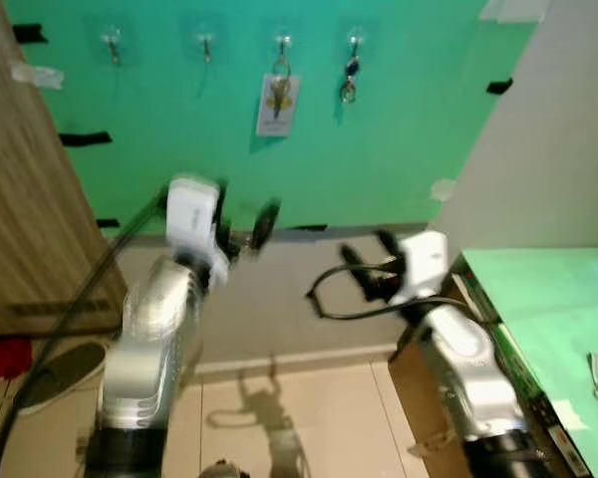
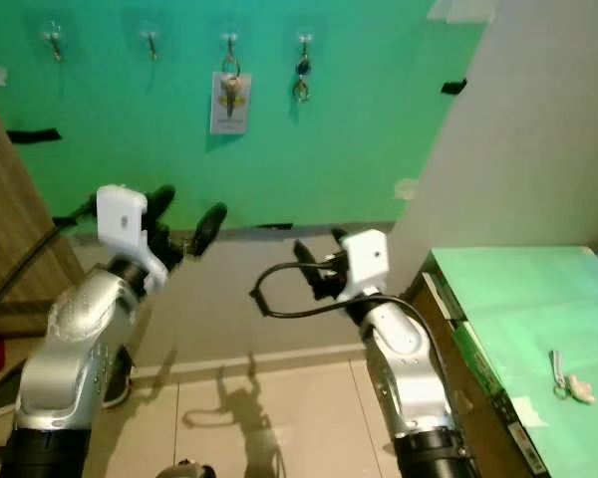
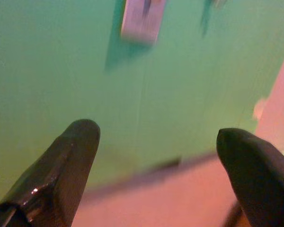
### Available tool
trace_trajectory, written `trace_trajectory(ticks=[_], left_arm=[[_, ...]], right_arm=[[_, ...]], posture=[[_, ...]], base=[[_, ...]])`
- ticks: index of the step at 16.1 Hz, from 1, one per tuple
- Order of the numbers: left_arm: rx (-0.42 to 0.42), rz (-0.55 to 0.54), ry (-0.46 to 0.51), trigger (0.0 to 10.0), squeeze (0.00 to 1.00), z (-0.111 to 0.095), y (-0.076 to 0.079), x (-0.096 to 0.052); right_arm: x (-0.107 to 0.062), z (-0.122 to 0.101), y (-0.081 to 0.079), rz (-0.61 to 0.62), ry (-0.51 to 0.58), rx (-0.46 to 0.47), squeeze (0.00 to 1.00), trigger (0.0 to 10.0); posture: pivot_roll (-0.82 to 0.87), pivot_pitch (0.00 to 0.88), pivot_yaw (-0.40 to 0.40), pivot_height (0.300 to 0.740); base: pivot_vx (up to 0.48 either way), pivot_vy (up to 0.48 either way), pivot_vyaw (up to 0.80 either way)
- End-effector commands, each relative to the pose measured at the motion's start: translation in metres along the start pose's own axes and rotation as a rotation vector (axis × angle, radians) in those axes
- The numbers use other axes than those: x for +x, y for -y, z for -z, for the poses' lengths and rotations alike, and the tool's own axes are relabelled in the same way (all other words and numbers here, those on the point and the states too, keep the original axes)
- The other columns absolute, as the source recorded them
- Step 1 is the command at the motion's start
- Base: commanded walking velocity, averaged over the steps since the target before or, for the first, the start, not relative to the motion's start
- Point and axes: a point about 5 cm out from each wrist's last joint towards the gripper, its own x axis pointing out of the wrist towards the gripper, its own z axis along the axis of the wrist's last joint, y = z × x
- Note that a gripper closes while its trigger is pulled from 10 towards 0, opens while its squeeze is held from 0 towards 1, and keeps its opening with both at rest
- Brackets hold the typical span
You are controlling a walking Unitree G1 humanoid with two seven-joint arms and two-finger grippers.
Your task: Hang keys on a hook
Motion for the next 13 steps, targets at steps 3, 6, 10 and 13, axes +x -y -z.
trace_trajectory(ticks=[3,6,10,13], left_arm=[[-0.072,-0.072,-0.022,10.0,0.0,0.019,0.006,-0.014],[-0.003,-0.235,-0.116,10.0,0.0,0.043,-0.02,-0.029],[-0.012,-0.167,-0.137,10.0,0.0,0.058,0.004,-0.027],[0.016,-0.211,-0.114,10.0,0.0,0.055,-0.016,-0.014]], right_arm=[[-0.003,0.013,0.01,0.118,-0.043,0.011,0.0,10.0],[-0.012,0.029,0.023,0.246,-0.101,0.04,0.0,10.0],[-0.029,0.036,0.03,0.298,-0.127,-0.008,0.0,10.0],[-0.026,0.033,0.029,0.276,-0.107,-0.061,0.0,10.0]], posture=[[0.1,0.0,-0.056,0.74],[0.09,0.0,-0.055,0.74],[0.05,0.0,-0.052,0.74],[0.04,0.0,-0.052,0.74]], base=[[0.0,0.0,-0.5],[0.0,0.0,-0.72],[0.0,0.0,-0.72],[0.0,0.0,-0.7]])
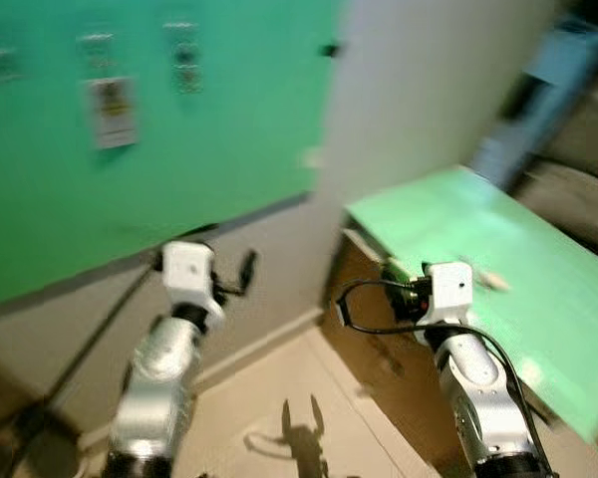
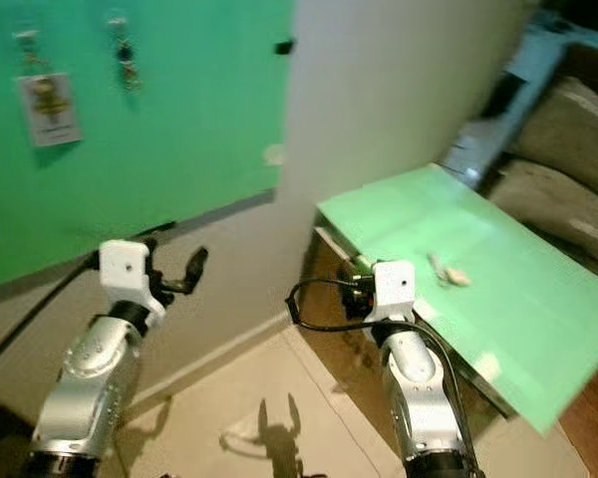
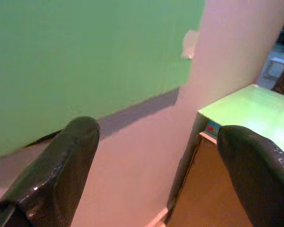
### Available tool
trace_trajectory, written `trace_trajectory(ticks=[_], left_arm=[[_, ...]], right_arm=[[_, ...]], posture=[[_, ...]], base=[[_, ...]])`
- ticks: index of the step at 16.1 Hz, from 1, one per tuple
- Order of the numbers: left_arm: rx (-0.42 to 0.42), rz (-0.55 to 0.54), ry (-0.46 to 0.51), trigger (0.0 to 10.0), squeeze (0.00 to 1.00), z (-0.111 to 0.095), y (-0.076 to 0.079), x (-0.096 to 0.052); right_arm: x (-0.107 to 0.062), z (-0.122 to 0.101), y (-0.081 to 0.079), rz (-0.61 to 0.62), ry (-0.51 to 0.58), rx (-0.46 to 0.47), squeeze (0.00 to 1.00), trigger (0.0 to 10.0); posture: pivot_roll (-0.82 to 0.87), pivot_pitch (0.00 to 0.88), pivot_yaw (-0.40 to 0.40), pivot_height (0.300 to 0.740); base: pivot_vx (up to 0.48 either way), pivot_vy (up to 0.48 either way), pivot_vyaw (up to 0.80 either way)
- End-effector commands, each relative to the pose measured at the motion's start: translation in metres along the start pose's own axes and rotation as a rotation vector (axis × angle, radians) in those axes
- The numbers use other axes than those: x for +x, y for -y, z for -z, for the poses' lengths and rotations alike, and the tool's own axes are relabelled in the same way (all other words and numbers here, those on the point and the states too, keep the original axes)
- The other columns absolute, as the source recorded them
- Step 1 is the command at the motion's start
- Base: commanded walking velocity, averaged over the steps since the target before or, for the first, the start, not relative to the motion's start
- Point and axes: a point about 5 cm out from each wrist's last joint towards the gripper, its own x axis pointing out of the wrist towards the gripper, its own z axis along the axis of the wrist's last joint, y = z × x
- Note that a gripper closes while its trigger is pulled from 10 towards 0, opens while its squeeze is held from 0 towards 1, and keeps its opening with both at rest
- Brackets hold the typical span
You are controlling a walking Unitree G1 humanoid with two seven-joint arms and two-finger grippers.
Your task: Hang keys on a hook
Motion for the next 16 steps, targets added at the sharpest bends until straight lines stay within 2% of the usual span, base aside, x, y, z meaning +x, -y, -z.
trace_trajectory(ticks=[1,5,8,11,16], left_arm=[[-0.003,-0.015,-0.021,10.0,0.0,0.007,-0.003,0.001],[0.031,-0.029,0.033,10.0,0.0,-0.001,-0.005,0.013],[0.031,0.071,0.062,10.0,0.0,-0.003,0.009,0.015],[0.019,0.071,0.063,10.0,0.0,-0.003,0.013,0.017],[0.032,0.074,0.039,10.0,0.0,0.002,0.01,0.018]], right_arm=[[0.002,-0.005,0.005,0.018,0.022,-0.002,0.0,10.0],[0.001,-0.004,0.005,0.032,0.023,0.019,0.0,10.0],[-0.004,0.0,-0.003,-0.012,0.009,0.0,0.0,10.0],[-0.003,0.0,-0.004,-0.009,0.007,0.011,0.0,10.0],[-0.001,0.0,-0.001,-0.009,0.005,0.006,0.0,10.0]], posture=[[0.03,0.0,-0.046,0.74],[0.01,0.0,-0.049,0.74],[0.01,0.0,-0.05,0.74],[0.01,0.0,-0.049,0.74],[0.01,0.0,-0.049,0.74]], base=[[0.0,0.0,-0.69],[0.0,0.0,-0.69],[0.085,-0.135,-0.69],[0.299,-0.134,-0.68],[0.0,0.0,-0.68]])
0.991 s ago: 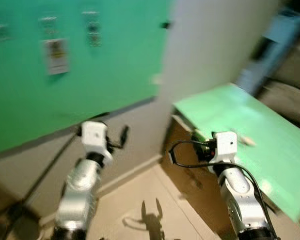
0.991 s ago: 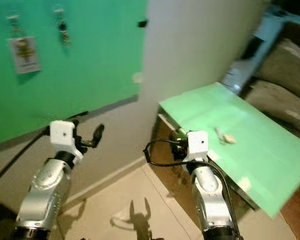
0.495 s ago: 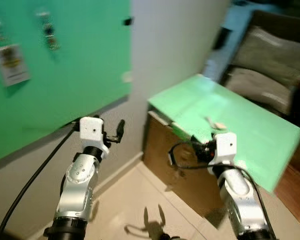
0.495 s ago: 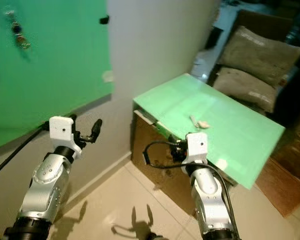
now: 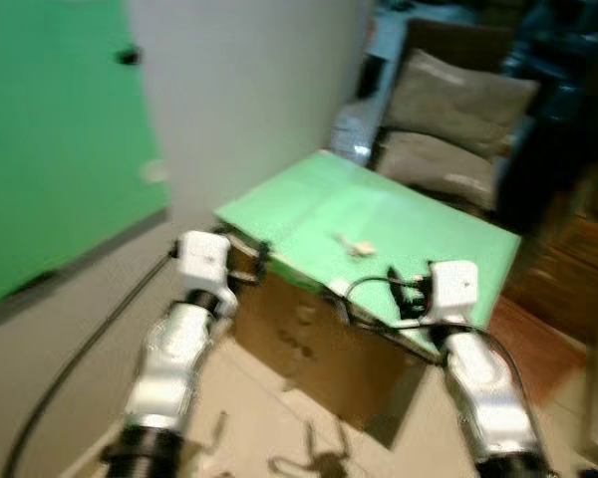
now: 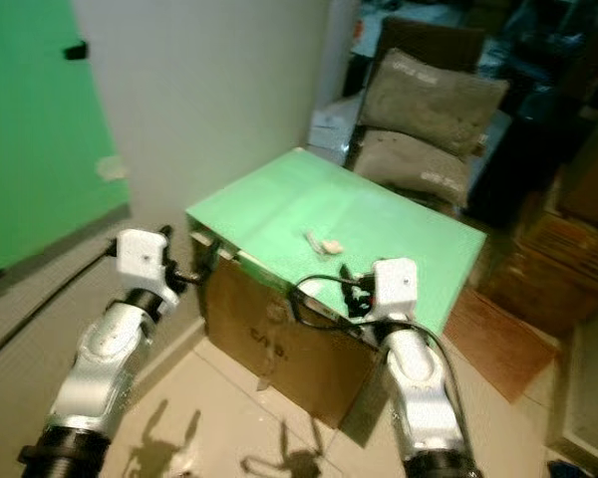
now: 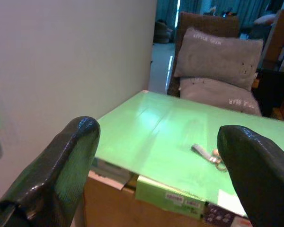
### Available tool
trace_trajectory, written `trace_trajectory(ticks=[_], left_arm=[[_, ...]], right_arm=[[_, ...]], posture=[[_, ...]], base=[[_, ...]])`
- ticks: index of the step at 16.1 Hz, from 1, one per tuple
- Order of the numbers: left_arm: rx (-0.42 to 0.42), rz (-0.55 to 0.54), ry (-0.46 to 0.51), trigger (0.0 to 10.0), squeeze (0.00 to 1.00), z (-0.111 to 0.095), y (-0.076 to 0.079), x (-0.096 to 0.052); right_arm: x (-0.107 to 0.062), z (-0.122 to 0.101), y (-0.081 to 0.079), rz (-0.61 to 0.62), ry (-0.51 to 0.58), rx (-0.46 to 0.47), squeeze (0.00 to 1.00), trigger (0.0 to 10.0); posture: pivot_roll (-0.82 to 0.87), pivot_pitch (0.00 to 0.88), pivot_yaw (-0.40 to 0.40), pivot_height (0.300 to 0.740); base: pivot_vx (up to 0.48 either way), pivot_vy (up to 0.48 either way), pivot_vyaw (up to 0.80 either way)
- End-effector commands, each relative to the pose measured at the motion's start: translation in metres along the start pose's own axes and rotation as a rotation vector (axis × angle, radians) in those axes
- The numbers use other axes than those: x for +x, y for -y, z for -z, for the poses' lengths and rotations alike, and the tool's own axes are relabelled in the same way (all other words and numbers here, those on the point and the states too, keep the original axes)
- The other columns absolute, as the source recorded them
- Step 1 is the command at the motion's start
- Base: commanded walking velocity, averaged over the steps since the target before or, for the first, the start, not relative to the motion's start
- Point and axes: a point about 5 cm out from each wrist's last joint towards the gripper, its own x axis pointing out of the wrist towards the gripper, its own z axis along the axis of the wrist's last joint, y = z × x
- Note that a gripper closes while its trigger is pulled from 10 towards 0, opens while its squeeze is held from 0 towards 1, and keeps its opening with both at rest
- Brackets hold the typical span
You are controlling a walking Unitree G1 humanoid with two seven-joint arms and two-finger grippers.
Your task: Hang keys on a hook
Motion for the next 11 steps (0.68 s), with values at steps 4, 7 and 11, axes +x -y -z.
trace_trajectory(ticks=[4,7,11], left_arm=[[0.008,-0.004,0.005,10.0,0.0,-0.0013,0.006,0.0052],[0.019,-0.039,-0.016,10.0,0.0,-0.0003,0.0004,0.006],[0.023,-0.056,-0.02,10.0,0.0,0.0005,0.0001,0.0054]], right_arm=[[0.0002,0.0007,0.0079,0.014,-0.006,-0.01,0.0,10.0],[0.0029,0.001,0.0065,-0.006,-0.019,-0.003,0.0,10.0],[0.0034,0.001,0.0024,-0.035,-0.019,-0.01,0.0,10.0]], posture=[[0.01,0.0,-0.052,0.74],[0.02,0.0,-0.053,0.74],[0.02,0.0,-0.053,0.74]], base=[[0.0,0.0,-0.51],[0.23,0.0,0.0],[0.439,0.0,0.0]])
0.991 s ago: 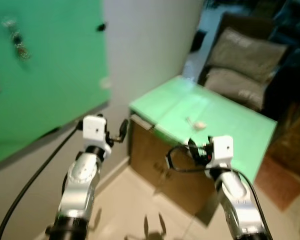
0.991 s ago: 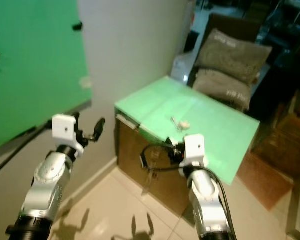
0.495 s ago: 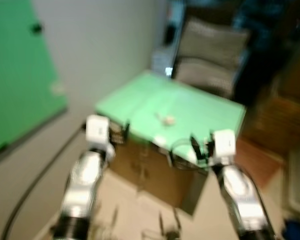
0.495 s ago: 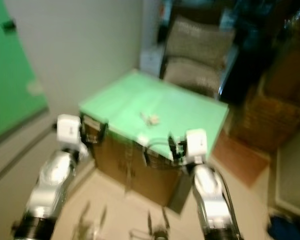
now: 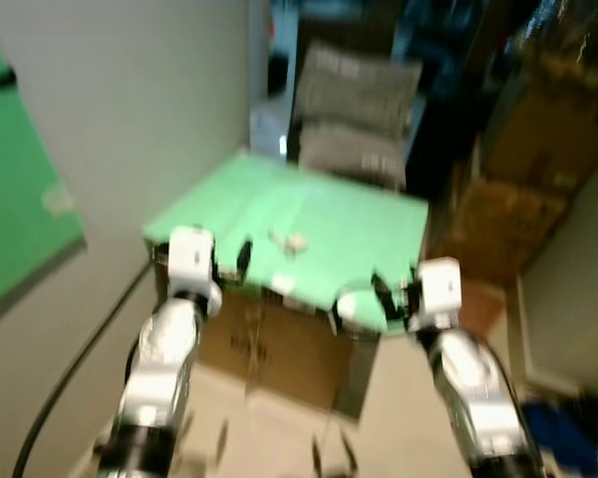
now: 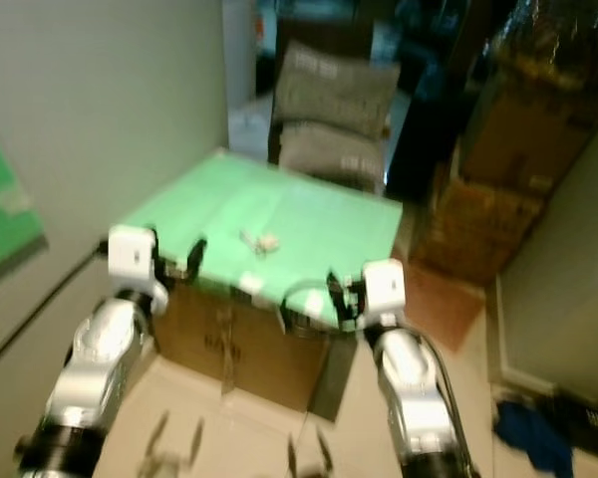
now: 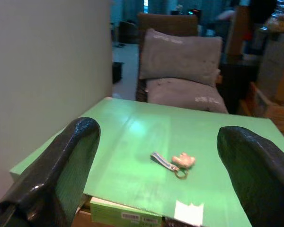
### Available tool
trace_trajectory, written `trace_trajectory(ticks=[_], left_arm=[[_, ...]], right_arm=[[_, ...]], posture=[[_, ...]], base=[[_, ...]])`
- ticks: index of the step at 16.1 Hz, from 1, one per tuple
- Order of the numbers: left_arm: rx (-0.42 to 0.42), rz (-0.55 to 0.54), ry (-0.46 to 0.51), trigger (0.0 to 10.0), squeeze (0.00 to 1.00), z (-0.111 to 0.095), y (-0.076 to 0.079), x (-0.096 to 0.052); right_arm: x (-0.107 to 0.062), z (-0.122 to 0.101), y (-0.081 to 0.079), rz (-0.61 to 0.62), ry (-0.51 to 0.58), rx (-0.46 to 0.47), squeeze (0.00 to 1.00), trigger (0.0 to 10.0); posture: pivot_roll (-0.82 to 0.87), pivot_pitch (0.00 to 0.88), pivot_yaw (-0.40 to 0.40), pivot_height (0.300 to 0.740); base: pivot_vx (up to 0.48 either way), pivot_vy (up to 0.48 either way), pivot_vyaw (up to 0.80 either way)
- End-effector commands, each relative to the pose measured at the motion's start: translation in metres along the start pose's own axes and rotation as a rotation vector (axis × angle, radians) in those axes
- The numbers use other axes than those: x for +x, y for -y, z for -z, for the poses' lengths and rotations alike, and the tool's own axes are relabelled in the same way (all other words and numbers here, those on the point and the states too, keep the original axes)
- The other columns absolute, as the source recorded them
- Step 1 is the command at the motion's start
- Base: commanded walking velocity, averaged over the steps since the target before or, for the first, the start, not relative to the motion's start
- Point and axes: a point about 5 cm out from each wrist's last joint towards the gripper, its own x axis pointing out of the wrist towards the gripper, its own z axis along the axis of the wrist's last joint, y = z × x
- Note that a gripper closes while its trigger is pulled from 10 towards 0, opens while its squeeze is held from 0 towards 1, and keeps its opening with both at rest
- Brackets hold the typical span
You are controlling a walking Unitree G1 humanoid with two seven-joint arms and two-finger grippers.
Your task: Hang keys on a hook
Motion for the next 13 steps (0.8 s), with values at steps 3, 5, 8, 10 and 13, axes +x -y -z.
trace_trajectory(ticks=[3,5,8,10,13], left_arm=[[-0.005,0.005,-0.01,10.0,0.0,0.001,0.0042,0.0011],[-0.003,0.013,-0.009,10.0,0.0,0.0007,0.0055,0.0009],[-0.004,0.028,-0.015,10.0,0.0,0.0015,0.0072,0.0005],[0.006,0.037,-0.016,10.0,0.0,0.0016,0.0076,0.0007],[0.038,0.0,-0.039,10.0,0.0,0.0032,0.0042,0.0031]], right_arm=[[0.0013,-0.0036,0.0016,-0.003,0.009,-0.004,0.0,10.0],[0.0012,-0.0032,0.0011,-0.007,0.008,-0.004,0.0,10.0],[0.0009,-0.0022,0.0009,-0.006,0.001,-0.002,0.0,10.0],[0.0003,-0.0009,0.0012,-0.001,-0.006,0.002,0.0,10.0],[-0.0003,0.0,0.0006,-0.001,-0.002,0.012,0.0,10.0]], posture=[[0.02,0.0,-0.053,0.74],[0.02,0.0,-0.051,0.74],[0.02,0.0,-0.048,0.74],[0.02,0.0,-0.045,0.74],[0.01,0.0,-0.042,0.74]], base=[[0.442,0.0,0.0],[0.452,0.0,0.0],[0.464,0.0,0.0],[0.465,0.0,-0.67],[0.444,0.0,-0.36]])
